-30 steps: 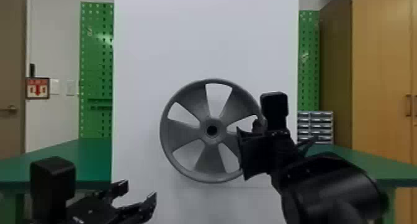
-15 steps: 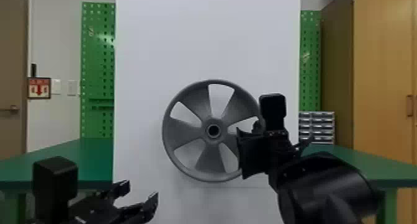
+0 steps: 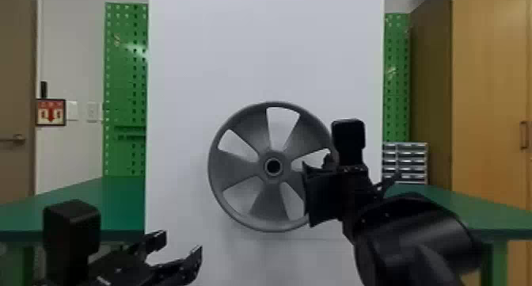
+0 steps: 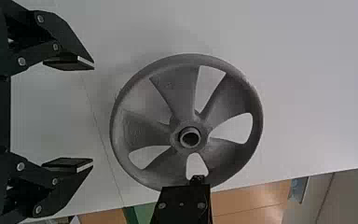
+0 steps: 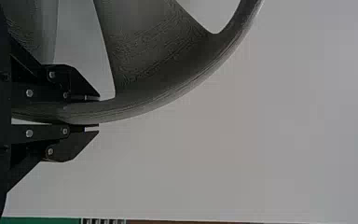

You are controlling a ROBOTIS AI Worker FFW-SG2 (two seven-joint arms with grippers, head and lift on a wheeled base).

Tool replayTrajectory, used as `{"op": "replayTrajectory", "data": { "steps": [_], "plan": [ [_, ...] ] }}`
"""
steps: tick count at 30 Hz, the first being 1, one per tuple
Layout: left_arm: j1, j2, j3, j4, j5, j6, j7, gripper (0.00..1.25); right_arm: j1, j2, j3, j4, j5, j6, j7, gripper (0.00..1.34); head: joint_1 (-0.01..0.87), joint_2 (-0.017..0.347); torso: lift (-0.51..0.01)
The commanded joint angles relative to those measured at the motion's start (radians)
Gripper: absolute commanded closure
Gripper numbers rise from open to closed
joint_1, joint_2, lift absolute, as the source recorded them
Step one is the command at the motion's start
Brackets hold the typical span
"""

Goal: Hold the wheel and insert it

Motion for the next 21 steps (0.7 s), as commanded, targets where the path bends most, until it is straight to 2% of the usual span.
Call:
{"op": "replayTrajectory", "data": {
  "steps": [1, 4, 8, 11, 12, 21],
  "plan": [
    [0.000, 0.000, 0.001, 0.000, 0.000, 0.000, 0.000, 0.51, 0.006, 0.001, -0.004, 0.000, -0.011, -0.011, -0.010, 1.12, 0.000, 0.000, -0.499],
    [0.000, 0.000, 0.001, 0.000, 0.000, 0.000, 0.000, 0.51, 0.007, 0.001, -0.006, 0.000, -0.012, -0.017, -0.010, 0.75, 0.000, 0.000, -0.499],
    [0.000, 0.000, 0.001, 0.000, 0.002, 0.000, 0.000, 0.51, 0.013, 0.001, -0.006, 0.000, -0.014, -0.036, -0.010, 0.54, 0.000, 0.000, -0.499],
    [-0.001, 0.000, -0.001, 0.000, 0.000, 0.000, 0.000, 0.51, 0.013, 0.001, -0.006, 0.000, -0.020, -0.040, -0.010, 0.07, 0.000, 0.000, -0.499],
    [-0.001, 0.000, -0.002, 0.000, 0.000, 0.000, 0.000, 0.51, 0.013, 0.001, -0.007, 0.000, -0.022, -0.042, -0.010, 0.00, 0.000, 0.000, -0.499],
    [-0.001, 0.000, -0.004, 0.000, -0.003, 0.000, 0.000, 0.51, 0.013, -0.002, -0.007, 0.006, -0.031, -0.056, 0.001, 0.00, 0.000, 0.000, -0.499]
  ]
}}
